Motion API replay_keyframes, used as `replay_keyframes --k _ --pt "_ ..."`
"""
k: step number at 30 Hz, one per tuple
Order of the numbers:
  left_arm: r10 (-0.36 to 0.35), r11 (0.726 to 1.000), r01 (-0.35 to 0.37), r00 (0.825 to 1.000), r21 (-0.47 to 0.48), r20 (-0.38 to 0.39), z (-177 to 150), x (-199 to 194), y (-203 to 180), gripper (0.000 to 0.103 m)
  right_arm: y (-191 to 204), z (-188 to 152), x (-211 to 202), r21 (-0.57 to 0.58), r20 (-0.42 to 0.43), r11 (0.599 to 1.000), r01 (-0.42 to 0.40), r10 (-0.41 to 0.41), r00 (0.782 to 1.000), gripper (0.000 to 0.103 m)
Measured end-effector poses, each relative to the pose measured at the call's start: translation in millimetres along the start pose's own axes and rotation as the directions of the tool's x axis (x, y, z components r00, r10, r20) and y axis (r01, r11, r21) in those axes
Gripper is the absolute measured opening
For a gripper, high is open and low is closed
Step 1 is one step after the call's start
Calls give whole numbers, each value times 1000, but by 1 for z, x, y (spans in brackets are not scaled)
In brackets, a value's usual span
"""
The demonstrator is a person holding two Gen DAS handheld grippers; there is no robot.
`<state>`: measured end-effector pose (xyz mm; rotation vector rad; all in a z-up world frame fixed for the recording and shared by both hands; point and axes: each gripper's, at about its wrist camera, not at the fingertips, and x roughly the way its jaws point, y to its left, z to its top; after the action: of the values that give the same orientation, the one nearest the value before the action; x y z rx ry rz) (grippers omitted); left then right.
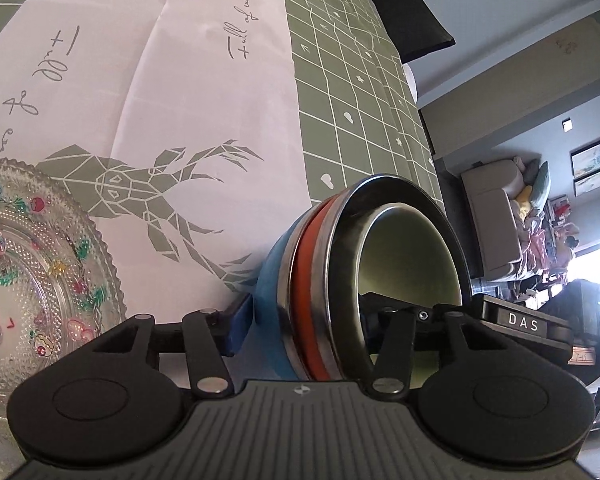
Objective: Organize plates and bowls
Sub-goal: 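Lift the bowl stack with both grippers and carry it over the glass plates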
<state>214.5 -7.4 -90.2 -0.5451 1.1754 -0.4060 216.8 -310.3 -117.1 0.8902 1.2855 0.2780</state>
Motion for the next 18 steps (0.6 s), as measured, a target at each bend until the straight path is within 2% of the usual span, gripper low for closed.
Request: replay_keyframes --k 9,18 --pt "43 999 -41 998 -30 55 -9 -2 -7 54 2 -3 0 4 28 1000 15 -15 999 55" --pt "64 997 -62 997 -56 46 -12 -8 -7 54 7 -7 0 20 7 999 33 -33 999 55"
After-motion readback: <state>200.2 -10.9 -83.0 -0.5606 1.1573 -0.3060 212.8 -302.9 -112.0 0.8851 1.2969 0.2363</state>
